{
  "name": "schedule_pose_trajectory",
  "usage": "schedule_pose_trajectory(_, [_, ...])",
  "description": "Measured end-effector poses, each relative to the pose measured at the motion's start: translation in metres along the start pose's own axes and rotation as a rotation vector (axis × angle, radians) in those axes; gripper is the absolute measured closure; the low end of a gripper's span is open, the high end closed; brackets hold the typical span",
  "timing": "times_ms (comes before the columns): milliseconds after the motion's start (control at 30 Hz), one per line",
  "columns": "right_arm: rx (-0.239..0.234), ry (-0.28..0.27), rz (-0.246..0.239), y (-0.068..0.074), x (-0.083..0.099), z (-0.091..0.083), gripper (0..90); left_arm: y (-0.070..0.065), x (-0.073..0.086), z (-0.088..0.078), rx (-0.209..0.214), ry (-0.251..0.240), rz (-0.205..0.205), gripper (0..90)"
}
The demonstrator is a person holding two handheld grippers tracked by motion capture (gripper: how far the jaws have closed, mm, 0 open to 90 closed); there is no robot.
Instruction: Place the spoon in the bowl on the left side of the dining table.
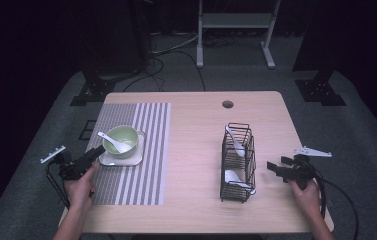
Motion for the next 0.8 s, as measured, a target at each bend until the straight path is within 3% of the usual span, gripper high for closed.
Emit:
schedule_pose_trajectory(500, [-0.005, -0.003, 0.002, 0.0, 0.0, 0.0, 21.5, -0.012, 0.009, -0.003, 0.017, 0.026, 0.013, 25.9])
schedule_pose_trajectory(600, [-0.008, -0.004, 0.004, 0.0, 0.0, -0.001, 21.4, -0.02, 0.011, -0.004, 0.01, 0.023, 0.029, 22.0])
schedule_pose_trajectory(800, [-0.012, -0.006, 0.005, 0.0, 0.0, -0.001, 21.4, -0.039, 0.009, -0.006, 0.039, 0.011, 0.056, 19.0])
Point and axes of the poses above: each handheld gripper's, and its own axes: z roughly forward along the jaws, x roughly out of its underside, y roughly to its left, the point moved 4 cm from there along z, roughly forward along the jaws, and after that the axes turned 3 degrees about z, right-handed, at the moved point
